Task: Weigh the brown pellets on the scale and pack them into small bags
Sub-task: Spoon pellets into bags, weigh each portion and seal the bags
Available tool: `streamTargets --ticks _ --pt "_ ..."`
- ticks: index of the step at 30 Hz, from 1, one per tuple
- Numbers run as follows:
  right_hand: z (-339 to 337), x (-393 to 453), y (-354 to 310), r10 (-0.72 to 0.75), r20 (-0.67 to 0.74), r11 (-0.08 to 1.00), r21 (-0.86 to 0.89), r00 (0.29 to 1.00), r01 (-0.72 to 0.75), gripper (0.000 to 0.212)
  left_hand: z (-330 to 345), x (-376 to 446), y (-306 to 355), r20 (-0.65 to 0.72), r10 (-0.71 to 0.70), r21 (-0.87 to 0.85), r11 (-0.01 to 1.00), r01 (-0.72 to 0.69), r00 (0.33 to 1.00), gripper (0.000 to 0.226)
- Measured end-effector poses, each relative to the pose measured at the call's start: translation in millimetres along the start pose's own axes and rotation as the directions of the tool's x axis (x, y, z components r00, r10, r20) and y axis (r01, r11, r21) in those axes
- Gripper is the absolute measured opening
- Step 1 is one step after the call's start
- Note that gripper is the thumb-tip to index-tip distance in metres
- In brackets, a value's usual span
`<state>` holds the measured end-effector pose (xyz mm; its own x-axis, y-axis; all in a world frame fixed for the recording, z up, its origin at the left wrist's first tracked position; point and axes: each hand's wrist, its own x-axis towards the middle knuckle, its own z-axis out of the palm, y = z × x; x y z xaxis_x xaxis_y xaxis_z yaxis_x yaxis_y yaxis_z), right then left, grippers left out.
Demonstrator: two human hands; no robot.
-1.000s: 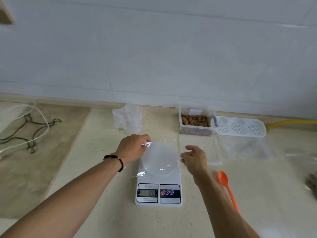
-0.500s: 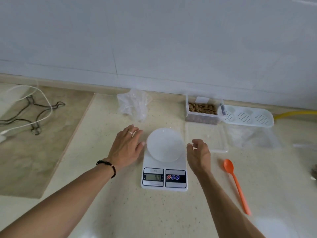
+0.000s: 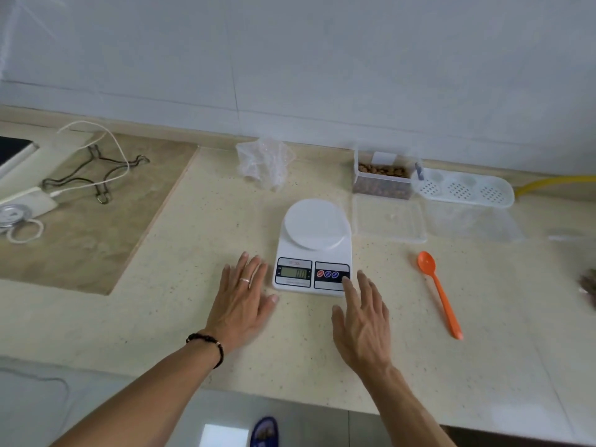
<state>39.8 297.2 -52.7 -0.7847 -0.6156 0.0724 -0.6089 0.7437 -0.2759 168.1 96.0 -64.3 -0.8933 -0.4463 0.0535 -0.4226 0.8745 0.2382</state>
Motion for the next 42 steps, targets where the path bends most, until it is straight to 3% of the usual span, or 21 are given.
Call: streamTargets --ticks 4,14,27,38,42 --pt "10 3 6 -0.05 0.033 0.992 -0.111 0.998 0.054 0.059 8 -3 0 -0.02 -0.005 -0.016 1.0 0.005 1.0 0.07" --pt "12 14 7 -0.075 0.104 0.977 -0.191 0.992 0.094 0.059 9 0 -3 0.047 -0.032 -0.003 0.999 0.032 0.998 0.069" --pt "13 12 1 -0.045 0.126 0.979 -0.19 0.991 0.069 0.06 9 0 -2 0.073 -0.032 0.012 0.999 0.031 0.997 0.068" --pt "-5 4 9 -0.038 0.139 0.978 -0.198 0.99 0.065 0.063 6 -12 7 -0.034 0.06 0.021 0.998 -0.059 0.998 0.064" --pt "-36 8 33 0.063 0.144 0.988 -0.146 0.988 -0.042 0.06 -9 -6 25 -0.048 0.145 0.08 0.987 -0.141 0.988 0.06"
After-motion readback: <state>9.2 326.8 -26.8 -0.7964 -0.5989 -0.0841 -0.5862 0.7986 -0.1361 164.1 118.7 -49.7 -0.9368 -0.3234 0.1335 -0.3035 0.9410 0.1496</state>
